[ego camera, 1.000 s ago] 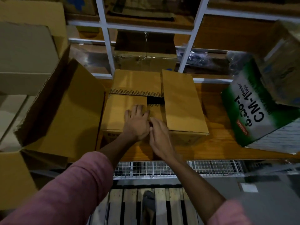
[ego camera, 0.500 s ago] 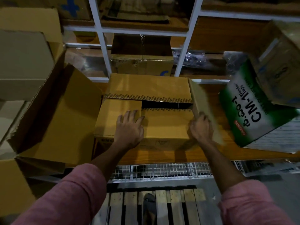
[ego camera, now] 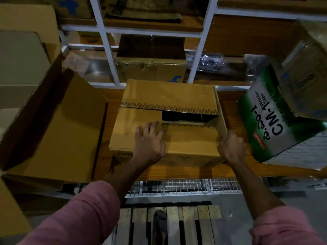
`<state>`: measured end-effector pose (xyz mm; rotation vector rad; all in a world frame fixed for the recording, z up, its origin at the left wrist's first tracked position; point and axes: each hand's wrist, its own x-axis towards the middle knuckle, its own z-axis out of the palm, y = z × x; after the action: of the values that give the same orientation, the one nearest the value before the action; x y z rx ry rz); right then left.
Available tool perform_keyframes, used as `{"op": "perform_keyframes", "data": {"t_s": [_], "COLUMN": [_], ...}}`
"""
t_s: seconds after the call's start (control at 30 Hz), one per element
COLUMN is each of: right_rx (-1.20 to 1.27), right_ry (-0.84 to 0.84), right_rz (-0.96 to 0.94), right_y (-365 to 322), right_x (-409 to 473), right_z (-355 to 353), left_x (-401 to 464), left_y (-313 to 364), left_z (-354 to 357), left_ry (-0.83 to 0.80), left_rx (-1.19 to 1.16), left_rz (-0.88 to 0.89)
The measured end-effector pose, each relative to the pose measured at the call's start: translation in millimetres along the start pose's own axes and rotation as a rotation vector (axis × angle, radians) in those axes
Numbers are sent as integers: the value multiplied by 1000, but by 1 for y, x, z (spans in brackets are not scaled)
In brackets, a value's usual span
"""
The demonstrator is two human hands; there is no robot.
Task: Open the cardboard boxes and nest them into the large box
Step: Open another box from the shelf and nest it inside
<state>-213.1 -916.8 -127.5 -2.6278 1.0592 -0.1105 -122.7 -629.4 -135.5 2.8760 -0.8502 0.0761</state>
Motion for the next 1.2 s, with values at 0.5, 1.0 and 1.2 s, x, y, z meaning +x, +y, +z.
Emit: {"op": "perform_keyframes", "data": {"t_s": [0.5,1.0,1.2], "right_rx": [47,-132,-100], "right_ry": [-63,-219,-312], "right_rz": [-538,-523,-550], "right_y": [-70,-68,-113], "right_x": [-42,-66,-20], "right_z": [33,27,30], "left_x": [4,-29,-6], "left_y": [14,23,2], "left_z": [-3,-14,-15], "left_ry": [-106,-47,22], "left_rx": [-8,48,-23], "left_rz": [-100,-152,-166]}}
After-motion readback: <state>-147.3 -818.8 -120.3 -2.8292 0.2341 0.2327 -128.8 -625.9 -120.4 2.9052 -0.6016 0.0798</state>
